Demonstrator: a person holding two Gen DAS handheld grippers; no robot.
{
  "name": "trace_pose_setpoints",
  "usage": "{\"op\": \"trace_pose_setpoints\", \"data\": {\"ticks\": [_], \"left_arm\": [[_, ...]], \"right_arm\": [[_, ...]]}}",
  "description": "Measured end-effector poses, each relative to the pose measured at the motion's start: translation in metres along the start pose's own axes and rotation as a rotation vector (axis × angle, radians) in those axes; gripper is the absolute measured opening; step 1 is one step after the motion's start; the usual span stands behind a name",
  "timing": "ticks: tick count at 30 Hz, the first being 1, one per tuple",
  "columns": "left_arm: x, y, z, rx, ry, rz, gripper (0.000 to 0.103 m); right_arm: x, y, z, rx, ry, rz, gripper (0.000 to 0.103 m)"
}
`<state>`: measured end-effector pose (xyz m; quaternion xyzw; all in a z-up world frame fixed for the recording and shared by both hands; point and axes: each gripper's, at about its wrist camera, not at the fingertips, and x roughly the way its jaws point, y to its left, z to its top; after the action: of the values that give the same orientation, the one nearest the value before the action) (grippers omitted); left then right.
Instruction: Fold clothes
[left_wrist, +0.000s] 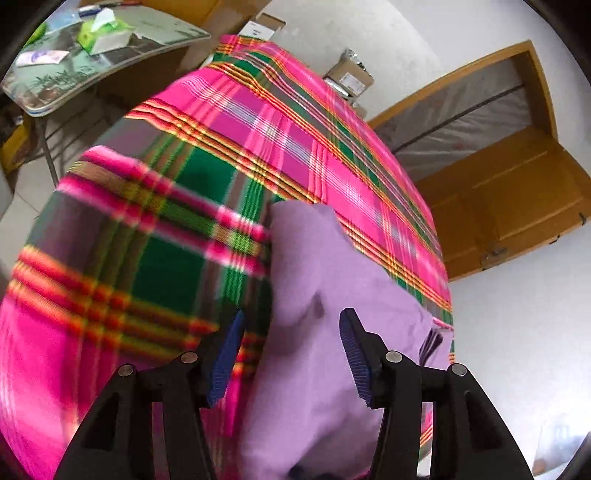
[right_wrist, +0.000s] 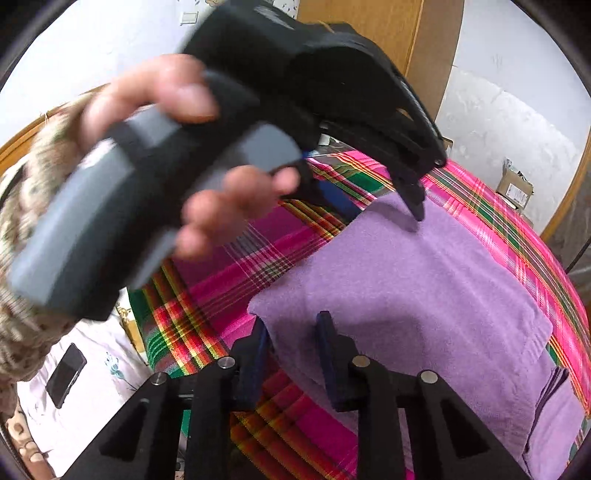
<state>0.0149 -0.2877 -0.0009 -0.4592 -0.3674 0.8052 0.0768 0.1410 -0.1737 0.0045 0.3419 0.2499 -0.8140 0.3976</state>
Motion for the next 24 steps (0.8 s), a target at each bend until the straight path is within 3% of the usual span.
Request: {"op": "trace_pose_setpoints", "data": {"ticks": [6, 10, 17, 19, 24], "left_arm": [[0.015, -0.002, 0.014, -0.019, 0.025, -0.041, 0.051], [0.025, -0.001, 0.02, -0.044, 0.046, -0.048, 0.034], [0.017, -0.014, 0.019, -0.037, 0.035, -0.025, 0.034], [0.015, -0.023, 0.019, -0.023, 0.03, -0.02, 0.016], [0.004, -0.045, 0.023, -0.003, 0.003, 0.002, 0.014]], "right_arm": [[-0.001, -0.009, 0.0, 0.026, -0.012, 0.029, 0.015], [-0.001, -0.015, 0.001, 0.044, -0.016, 0.052, 0.013], [-0.016, -0.025, 0.003, 0.077, -0.067, 0.081, 0.012], [-0.025, -0.029, 0.004, 0.084, -0.094, 0.084, 0.012], [-0.048, -0.04, 0.007, 0.113, -0.163, 0.088, 0.012]]}}
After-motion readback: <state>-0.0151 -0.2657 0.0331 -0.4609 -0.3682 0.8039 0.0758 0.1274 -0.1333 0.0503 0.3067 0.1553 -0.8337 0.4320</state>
